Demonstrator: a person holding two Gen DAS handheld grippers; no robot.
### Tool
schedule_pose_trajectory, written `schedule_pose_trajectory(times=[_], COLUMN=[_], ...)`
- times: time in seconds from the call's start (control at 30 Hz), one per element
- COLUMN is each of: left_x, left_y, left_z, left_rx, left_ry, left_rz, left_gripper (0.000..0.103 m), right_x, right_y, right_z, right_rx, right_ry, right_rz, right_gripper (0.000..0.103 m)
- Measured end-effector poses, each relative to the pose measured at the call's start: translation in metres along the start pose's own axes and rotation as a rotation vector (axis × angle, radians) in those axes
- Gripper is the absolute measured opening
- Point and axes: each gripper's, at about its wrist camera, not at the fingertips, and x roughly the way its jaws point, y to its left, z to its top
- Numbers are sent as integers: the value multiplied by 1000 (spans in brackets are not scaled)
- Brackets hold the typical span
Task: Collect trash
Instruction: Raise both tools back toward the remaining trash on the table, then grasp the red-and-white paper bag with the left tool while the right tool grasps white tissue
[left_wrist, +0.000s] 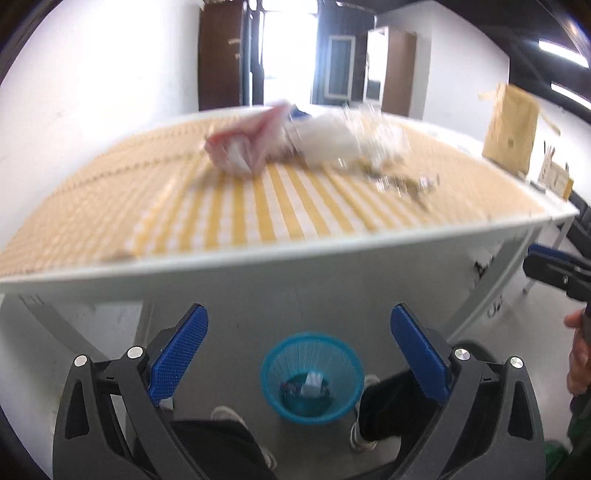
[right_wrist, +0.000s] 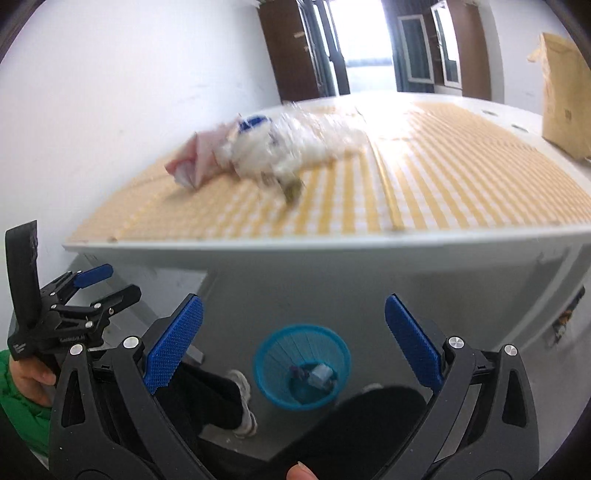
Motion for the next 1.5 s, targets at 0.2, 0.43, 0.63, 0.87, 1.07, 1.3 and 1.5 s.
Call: schedule_pose_trajectory(times=[0.2, 0.43, 0.63, 0.87, 1.07, 1.3, 1.5], left_x=[-10, 8, 32, 63, 89, 107, 128], left_y=[23, 36, 30, 35, 33, 37, 26], left_z=[39, 72, 96, 129, 142, 153, 150], left_rx=[-23, -33, 23, 63, 108, 139, 215], left_ry=[-56, -64, -54, -25, 18, 60, 90], left_rz=[46, 63, 108, 112, 95, 51, 79], left_gripper=[96, 96, 96, 96, 96, 96, 97], right_x=[5, 34, 63, 98, 132, 163, 185], right_y=[17, 37, 43, 46, 48, 47, 43], right_z=[42, 82, 116, 147, 162, 177, 183], right_rx=[-35, -100, -131, -110, -114, -121, -103], right_ry=[-47, -46, -15, 48, 96, 125, 168], right_rz=[47, 73, 93, 126, 148, 121, 115], right_gripper=[94, 93, 88, 81, 75, 62, 44])
